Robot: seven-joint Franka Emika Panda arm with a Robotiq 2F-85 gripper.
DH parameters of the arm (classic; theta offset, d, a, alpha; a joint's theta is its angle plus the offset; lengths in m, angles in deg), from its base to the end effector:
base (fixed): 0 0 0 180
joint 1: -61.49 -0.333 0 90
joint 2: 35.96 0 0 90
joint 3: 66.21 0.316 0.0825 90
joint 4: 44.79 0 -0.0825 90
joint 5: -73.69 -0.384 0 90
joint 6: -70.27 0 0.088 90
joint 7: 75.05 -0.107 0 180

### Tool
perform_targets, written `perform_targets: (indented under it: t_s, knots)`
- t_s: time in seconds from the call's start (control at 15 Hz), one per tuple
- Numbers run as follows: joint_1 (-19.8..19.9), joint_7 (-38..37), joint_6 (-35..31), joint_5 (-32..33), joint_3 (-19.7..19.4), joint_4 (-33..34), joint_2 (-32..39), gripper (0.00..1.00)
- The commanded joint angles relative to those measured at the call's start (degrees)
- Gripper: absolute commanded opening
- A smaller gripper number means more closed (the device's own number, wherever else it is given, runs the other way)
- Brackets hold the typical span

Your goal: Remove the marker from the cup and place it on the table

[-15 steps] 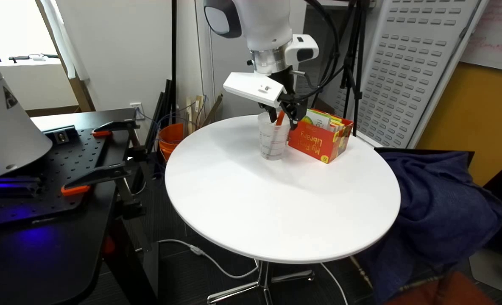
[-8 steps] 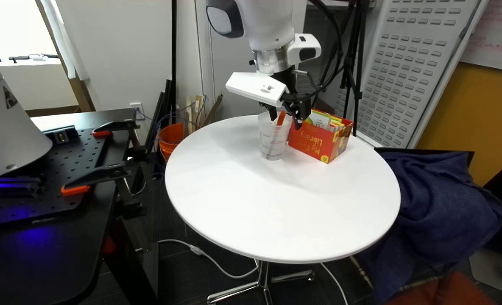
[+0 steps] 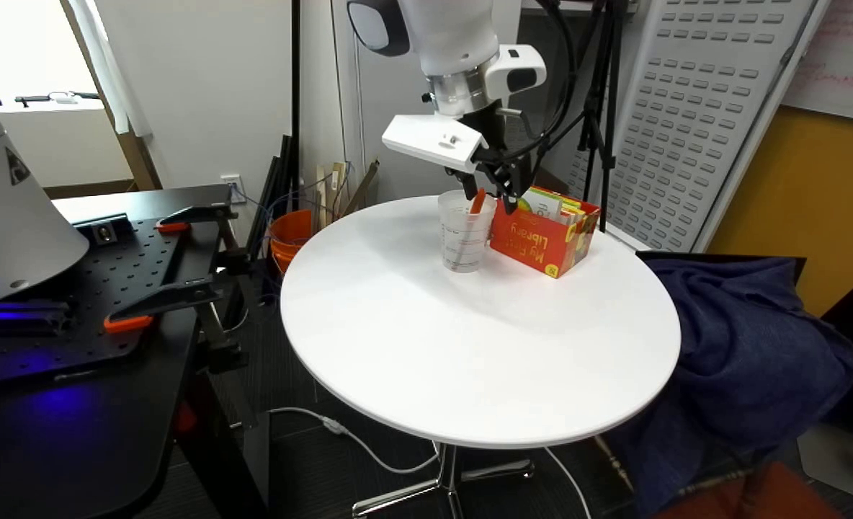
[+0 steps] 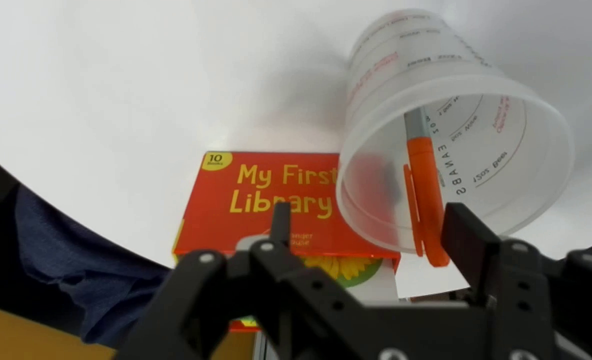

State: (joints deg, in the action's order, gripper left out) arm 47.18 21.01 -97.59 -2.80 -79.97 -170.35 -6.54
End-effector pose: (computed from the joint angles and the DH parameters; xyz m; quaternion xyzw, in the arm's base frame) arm 0.5348 -0.0609 0.1644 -0.9549 -0.2193 -0.1999 0.0131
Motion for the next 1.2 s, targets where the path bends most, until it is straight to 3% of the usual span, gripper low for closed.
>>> perform_targets:
  t_s: [0.0, 0.73, 1.13]
  knots:
    - [-0.48, 3.87, -2.95, -3.86, 1.02, -3.56, -4.93, 0.77]
    - [-1.86, 3.57, -2.91, -5.74, 1.87, -8.5, -9.57, 0.52]
    - [-1.97, 2.96, -1.66, -5.01, 1.68, -8.09, -8.82, 0.51]
